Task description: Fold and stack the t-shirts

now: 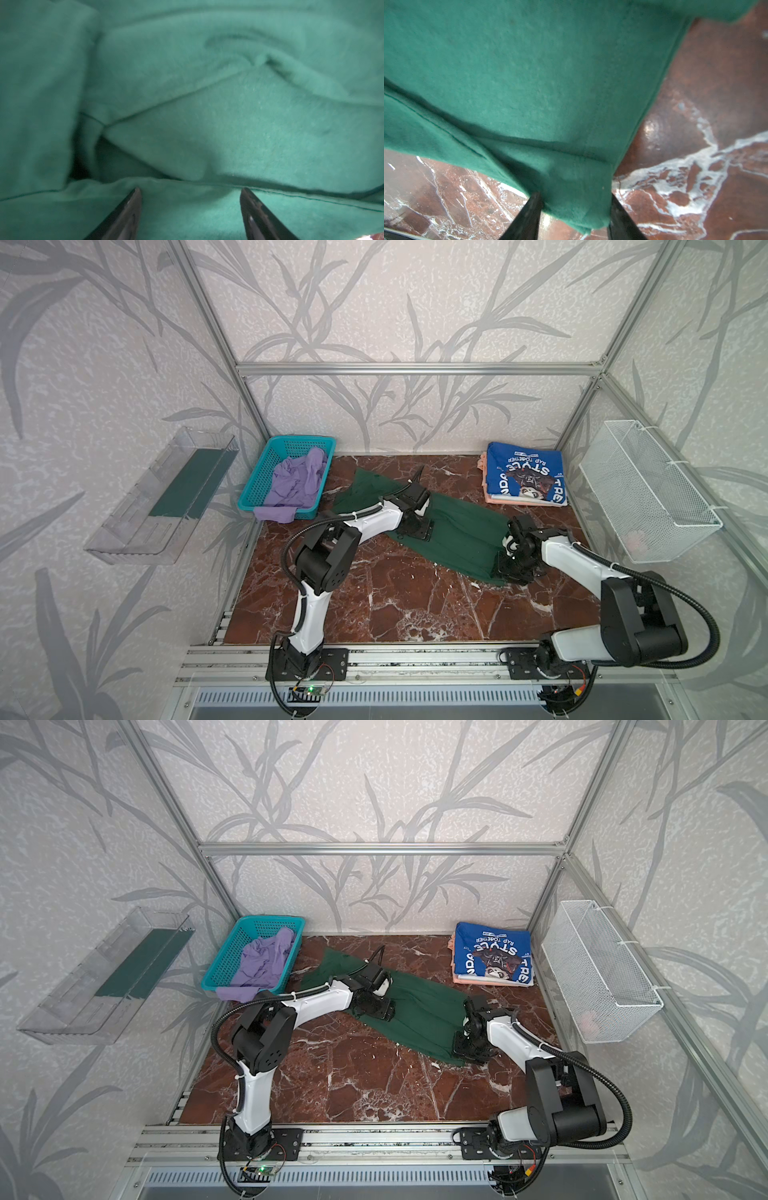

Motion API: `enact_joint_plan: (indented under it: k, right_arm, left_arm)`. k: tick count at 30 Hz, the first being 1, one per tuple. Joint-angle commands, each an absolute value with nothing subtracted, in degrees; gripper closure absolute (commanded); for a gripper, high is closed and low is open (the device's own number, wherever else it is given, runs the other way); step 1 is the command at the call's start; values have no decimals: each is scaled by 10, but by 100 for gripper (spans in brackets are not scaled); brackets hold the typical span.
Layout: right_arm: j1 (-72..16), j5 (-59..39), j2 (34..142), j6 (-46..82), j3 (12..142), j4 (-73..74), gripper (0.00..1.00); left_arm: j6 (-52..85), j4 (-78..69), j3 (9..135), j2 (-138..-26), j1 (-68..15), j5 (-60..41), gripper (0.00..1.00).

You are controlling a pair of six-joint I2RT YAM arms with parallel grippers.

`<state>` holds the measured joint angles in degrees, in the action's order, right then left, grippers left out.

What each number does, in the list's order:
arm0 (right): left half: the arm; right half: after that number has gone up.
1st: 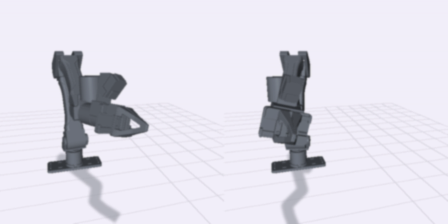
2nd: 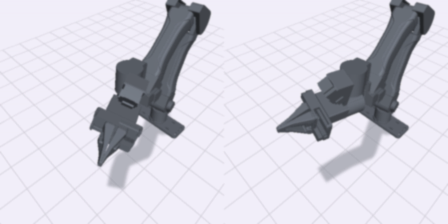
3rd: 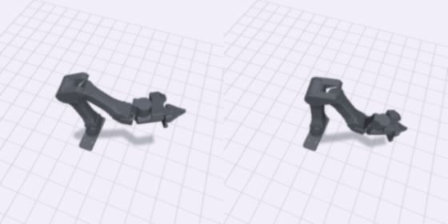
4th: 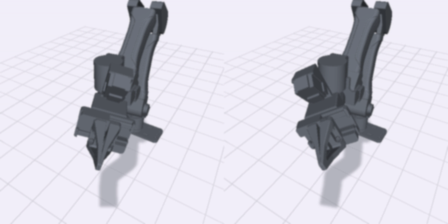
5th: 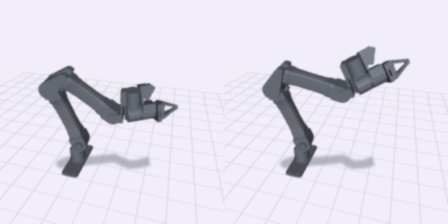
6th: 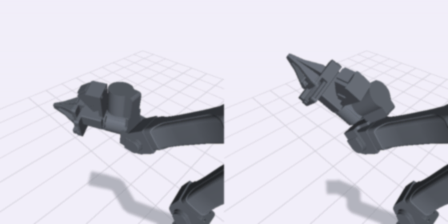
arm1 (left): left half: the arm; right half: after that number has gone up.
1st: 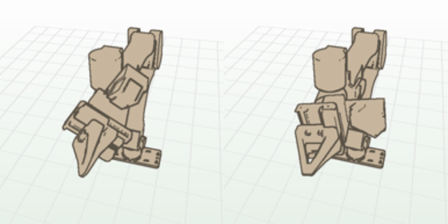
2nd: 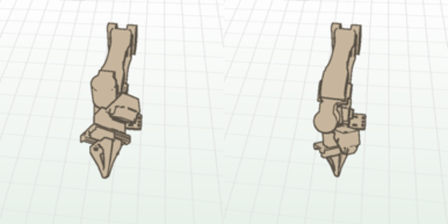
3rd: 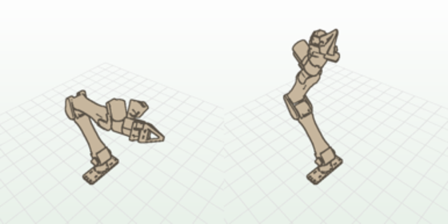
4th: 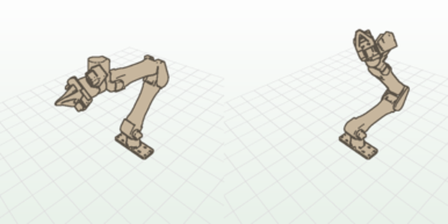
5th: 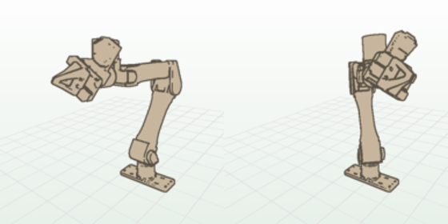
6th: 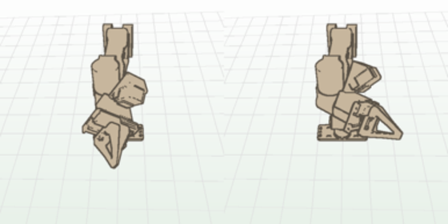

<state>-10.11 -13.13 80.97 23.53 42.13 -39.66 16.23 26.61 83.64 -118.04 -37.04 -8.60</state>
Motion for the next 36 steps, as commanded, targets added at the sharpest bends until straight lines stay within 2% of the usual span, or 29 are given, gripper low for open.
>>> enact_joint_plan:
  k: [1, 2, 4, 8, 21, 36]
  right_arm:
    - [-99, -134, 802, 233, 416, -401, 50]
    - [-98, -133, 802, 233, 416, -402, 50]
    - [-98, -132, 802, 232, 416, -403, 50]
    - [-98, -130, 802, 232, 417, -404, 51]
    - [-98, -135, 800, 231, 424, -409, 52]
    - [-98, -113, 783, 230, 437, -425, 53]
  left_arm:
    - [150, 300, 857, -1201, -379, -67, 37]
    - [152, 304, 861, -1207, -379, -66, 41]
    - [162, 316, 872, -1222, -379, -66, 62]
    - [170, 330, 888, -1236, -380, -66, 79]
    - [193, 315, 872, -1194, -379, -65, 91]
    - [217, 290, 853, -1153, -377, -87, 91]
